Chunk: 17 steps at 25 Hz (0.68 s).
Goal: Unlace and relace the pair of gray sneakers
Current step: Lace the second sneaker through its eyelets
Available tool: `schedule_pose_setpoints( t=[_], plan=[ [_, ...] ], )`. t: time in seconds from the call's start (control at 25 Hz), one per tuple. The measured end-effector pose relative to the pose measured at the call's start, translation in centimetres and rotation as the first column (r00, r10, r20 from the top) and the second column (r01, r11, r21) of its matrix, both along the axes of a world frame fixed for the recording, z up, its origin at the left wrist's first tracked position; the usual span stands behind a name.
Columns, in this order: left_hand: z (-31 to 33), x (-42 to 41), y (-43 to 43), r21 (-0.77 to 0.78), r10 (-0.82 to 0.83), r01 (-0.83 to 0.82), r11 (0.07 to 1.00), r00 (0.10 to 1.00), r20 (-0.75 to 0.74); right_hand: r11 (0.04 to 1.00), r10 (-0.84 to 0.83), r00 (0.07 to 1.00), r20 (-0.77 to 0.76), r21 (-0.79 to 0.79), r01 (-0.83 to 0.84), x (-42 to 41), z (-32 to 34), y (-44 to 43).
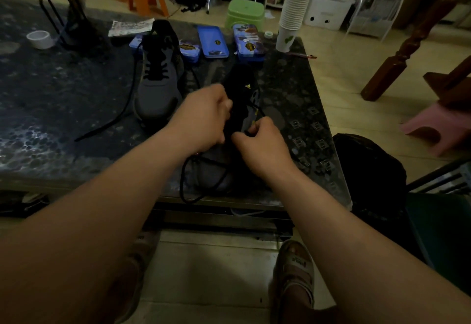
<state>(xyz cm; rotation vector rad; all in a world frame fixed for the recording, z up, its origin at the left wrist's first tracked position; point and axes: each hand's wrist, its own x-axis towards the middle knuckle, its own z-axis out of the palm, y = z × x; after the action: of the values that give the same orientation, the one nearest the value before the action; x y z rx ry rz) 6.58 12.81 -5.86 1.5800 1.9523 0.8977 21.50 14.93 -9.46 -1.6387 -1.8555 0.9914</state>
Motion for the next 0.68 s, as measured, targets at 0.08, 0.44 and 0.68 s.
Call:
schedule_pose_setpoints(
  t=[0.08,0.44,0.68],
  plan=[
    [0.8,-1.4,0.3,0.078,0.179,-0.215,0.973,0.928,0.326,1.0,0.01,1.0,0.006,-0.002,-0.01,0.1,0.0,0.1],
    [-0.4,-1.7,-0.3,0.036,-0.018,0.014,0.999,0.994,0.111,0.953,0.118,0.973,-0.197,-0.252,-0.167,2.7,0.9,0.6],
    [-1.6,-0.6,-1.0,-0.011,-0.212,0.223,0.975,0.91,-0.357,0.972,-0.047,0.929,-0.367,-0.23,-0.041,2.0,2.3,0.7]
  ],
)
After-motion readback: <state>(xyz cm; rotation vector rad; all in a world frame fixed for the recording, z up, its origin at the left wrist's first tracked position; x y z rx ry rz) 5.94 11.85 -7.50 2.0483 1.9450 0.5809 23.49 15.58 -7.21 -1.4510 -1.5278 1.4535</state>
